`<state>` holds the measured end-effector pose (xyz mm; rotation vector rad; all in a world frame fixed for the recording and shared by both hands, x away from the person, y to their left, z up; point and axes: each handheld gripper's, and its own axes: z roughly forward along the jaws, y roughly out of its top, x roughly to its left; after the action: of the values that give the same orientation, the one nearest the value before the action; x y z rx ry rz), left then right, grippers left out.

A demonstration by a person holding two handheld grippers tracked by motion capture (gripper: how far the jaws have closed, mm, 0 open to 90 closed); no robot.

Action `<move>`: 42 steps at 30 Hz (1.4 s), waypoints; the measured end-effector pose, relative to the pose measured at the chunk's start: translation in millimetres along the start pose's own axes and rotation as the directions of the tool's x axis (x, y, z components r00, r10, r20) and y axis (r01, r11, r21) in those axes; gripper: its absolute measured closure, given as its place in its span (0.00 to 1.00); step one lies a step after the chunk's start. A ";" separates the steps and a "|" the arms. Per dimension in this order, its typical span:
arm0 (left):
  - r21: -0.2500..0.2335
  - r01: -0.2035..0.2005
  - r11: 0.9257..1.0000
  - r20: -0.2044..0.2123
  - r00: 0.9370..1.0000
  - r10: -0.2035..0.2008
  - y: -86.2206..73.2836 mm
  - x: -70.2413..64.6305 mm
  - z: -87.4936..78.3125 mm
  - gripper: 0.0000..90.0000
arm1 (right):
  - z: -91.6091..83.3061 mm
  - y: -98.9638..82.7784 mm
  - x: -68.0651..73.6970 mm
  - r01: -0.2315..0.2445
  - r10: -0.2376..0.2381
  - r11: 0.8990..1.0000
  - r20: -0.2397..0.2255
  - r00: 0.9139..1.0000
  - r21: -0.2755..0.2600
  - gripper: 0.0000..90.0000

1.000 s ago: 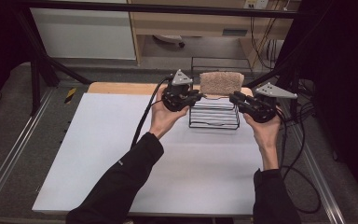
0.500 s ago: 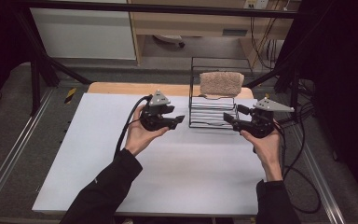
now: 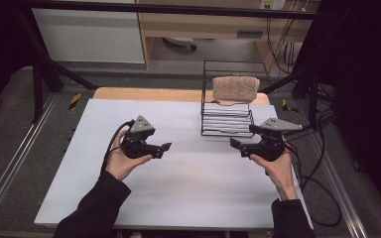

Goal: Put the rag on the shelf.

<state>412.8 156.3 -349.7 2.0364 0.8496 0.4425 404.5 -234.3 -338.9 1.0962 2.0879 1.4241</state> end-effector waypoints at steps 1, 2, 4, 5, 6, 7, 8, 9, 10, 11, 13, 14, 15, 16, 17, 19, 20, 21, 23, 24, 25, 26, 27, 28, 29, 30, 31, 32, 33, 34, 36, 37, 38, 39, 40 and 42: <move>-0.002 0.006 1.000 -0.002 1.000 -0.006 -5.0 1.4 -2.5 0.22 | 0.7 -3.1 1.4 -0.002 0.002 1.000 -0.004 1.000 0.000 0.06; -0.003 0.011 1.000 -0.006 1.000 -0.011 -9.9 2.8 -4.9 0.22 | 1.4 -6.1 2.7 -0.006 0.006 1.000 -0.010 1.000 0.004 0.05; 0.001 0.020 1.000 -0.006 1.000 -0.020 -18.9 5.8 -9.5 0.21 | 3.0 -12.3 4.5 -0.008 0.008 1.000 -0.011 1.000 0.020 0.04; 0.003 0.023 1.000 -0.004 1.000 -0.023 -23.3 7.2 -11.6 0.20 | 3.5 -15.4 5.4 -0.013 0.013 1.000 -0.011 1.000 0.028 0.03; 0.005 0.028 1.000 -0.004 1.000 -0.028 -27.7 8.6 -13.7 0.19 | 3.8 -18.4 5.5 -0.010 0.011 0.999 -0.013 1.000 0.033 0.03; 0.006 0.031 0.999 -0.005 1.000 -0.031 -32.2 10.0 -15.7 0.18 | 4.0 -21.6 5.7 -0.013 0.013 0.999 -0.013 1.000 0.035 0.03; 0.008 0.033 0.999 -0.009 0.999 -0.033 -36.6 11.5 -17.8 0.16 | 3.8 -24.9 5.9 -0.021 0.021 0.999 -0.013 1.000 0.038 0.02; 0.009 0.036 0.999 -0.013 0.999 -0.036 -41.0 13.2 -19.8 0.15 | 3.8 -28.1 5.5 -0.025 0.025 0.999 -0.013 1.000 0.044 0.02; 0.008 0.040 0.999 -0.014 0.999 -0.039 -45.4 15.0 -21.5 0.13 | 3.6 -31.6 5.3 -0.032 0.032 0.998 -0.012 0.999 0.050 0.01; 0.008 0.044 0.999 -0.018 0.999 -0.044 -49.9 16.9 -23.2 0.12 | 3.6 -35.1 5.1 -0.038 0.039 0.998 -0.011 0.999 0.055 0.01; 0.010 0.055 0.998 -0.024 0.998 -0.055 -59.1 20.3 -26.1 0.10 | 3.6 -42.4 4.5 -0.052 0.053 0.996 -0.009 0.999 0.066 0.01; 0.014 0.058 0.998 -0.026 0.998 -0.058 -63.7 21.8 -27.6 0.09 | 3.7 -46.2 4.1 -0.056 0.057 0.996 -0.007 0.998 0.069 0.01; 0.017 0.064 0.998 -0.028 0.998 -0.063 -68.4 23.2 -29.1 0.08 | 3.5 -50.5 3.8 -0.049 0.050 0.996 -0.013 0.999 0.073 0.01; 0.018 0.066 0.998 -0.030 0.997 -0.066 -73.0 24.5 -30.6 0.07 | 3.5 -54.5 3.8 -0.053 0.054 0.995 -0.011 0.998 0.079 0.01; 0.019 0.068 0.998 -0.033 0.997 -0.067 -77.7 25.6 -32.2 0.07 | 3.5 -58.8 3.7 -0.055 0.056 0.994 -0.012 0.998 0.091 0.01; 0.024 0.070 0.997 -0.035 0.997 -0.069 -86.8 28.3 -35.4 0.07 | 3.4 -68.0 3.6 -0.042 0.044 0.994 -0.020 0.999 0.103 0.01; 0.024 0.071 0.997 -0.036 0.997 -0.070 -91.4 29.6 -36.8 0.06 | 3.4 -72.4 3.4 -0.038 0.040 0.993 -0.018 0.999 0.108 0.01; 0.020 0.079 0.997 -0.039 0.996 -0.078 -96.0 30.5 -38.0 0.06 | 3.2 -76.5 3.3 -0.041 0.043 0.992 -0.015 0.999 0.115 0.01; 0.017 0.084 0.996 -0.043 0.996 -0.083 -104.6 33.1 -40.9 0.06 | 3.1 -84.6 2.7 -0.048 0.050 0.991 -0.015 0.999 0.128 0.01; 0.014 0.090 0.996 -0.044 0.995 -0.089 -108.9 34.1 -42.0 0.06 | 3.1 -88.3 2.2 -0.047 0.049 0.990 -0.015 0.999 0.135 0.01; 0.014 0.090 0.996 -0.048 0.995 -0.089 -113.2 35.3 -43.2 0.06 | 2.9 -91.9 1.7 -0.045 0.048 0.989 -0.017 0.999 0.143 0.01; 0.013 0.094 0.995 -0.049 0.994 -0.093 -117.3 36.4 -44.1 0.06 | 2.7 -95.5 1.0 -0.045 0.048 0.988 -0.016 0.999 0.146 0.01; 0.020 0.097 0.995 -0.049 0.994 -0.096 -121.2 37.4 -44.9 0.06 | 2.5 -98.8 0.2 -0.047 0.050 0.988 -0.016 0.999 0.148 0.01; 0.024 0.098 0.995 -0.054 0.994 -0.097 -124.7 37.9 -45.7 0.06 | 2.0 -101.7 -0.4 -0.048 0.051 0.987 -0.020 0.998 0.154 0.01; 0.026 0.099 0.995 -0.057 0.994 -0.098 -128.1 38.2 -46.4 0.06 | 1.5 -104.7 -0.5 -0.050 0.054 0.987 -0.019 0.998 0.155 0.01; 0.028 0.102 0.994 -0.055 0.993 -0.100 -131.2 38.1 -46.8 0.07 | 0.4 -107.4 -0.6 -0.052 0.056 0.986 -0.021 0.998 0.155 0.01; 0.031 0.101 0.994 -0.056 0.993 -0.099 -133.8 37.9 -46.6 0.07 | -0.8 -110.2 -0.9 -0.052 0.056 0.987 -0.027 0.998 0.152 0.01; 0.035 0.098 0.995 -0.057 0.994 -0.096 -136.0 37.7 -46.3 0.07 | -2.5 -112.3 -0.9 -0.057 0.063 0.986 -0.034 0.997 0.155 0.01; 0.036 0.096 0.995 -0.059 0.994 -0.094 -137.9 37.2 -45.9 0.07 | -3.8 -114.4 -1.4 -0.054 0.060 0.987 -0.035 0.998 0.154 0.01; 0.041 0.090 0.995 -0.056 0.995 -0.088 -139.3 37.0 -46.0 0.07 | -5.1 -116.1 -2.4 -0.050 0.056 0.987 -0.039 0.998 0.154 0.01; 0.035 0.086 0.996 -0.057 0.995 -0.084 -141.3 36.9 -46.7 0.07 | -7.7 -119.4 -3.0 -0.054 0.062 0.987 -0.047 0.997 0.151 0.01; 0.031 0.090 0.995 -0.055 0.995 -0.088 -142.1 37.1 -47.2 0.07 | -8.7 -120.9 -3.2 -0.054 0.063 0.987 -0.051 0.997 0.152 0.01; 0.027 0.092 0.995 -0.054 0.994 -0.090 -142.8 37.2 -47.3 0.07 | -9.2 -122.1 -3.6 -0.050 0.060 0.987 -0.056 0.997 0.155 0.01; 0.025 0.091 0.996 -0.054 0.995 -0.090 -143.6 37.5 -47.2 0.07 | -9.6 -122.9 -3.3 -0.055 0.064 0.985 -0.051 0.997 0.162 0.01; 0.030 0.090 0.995 -0.054 0.995 -0.088 -144.5 37.9 -47.1 0.07 | -9.8 -123.6 -3.6 -0.050 0.060 0.985 -0.051 0.997 0.163 0.01; 0.030 0.097 0.995 -0.055 0.994 -0.095 -146.1 38.1 -46.6 0.07 | -9.9 -124.0 -4.3 -0.044 0.054 0.985 -0.056 0.997 0.167 0.01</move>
<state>353.5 268.4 -444.0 2.0111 0.9889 0.4340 352.5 -266.0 -447.5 1.1891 2.2712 1.3407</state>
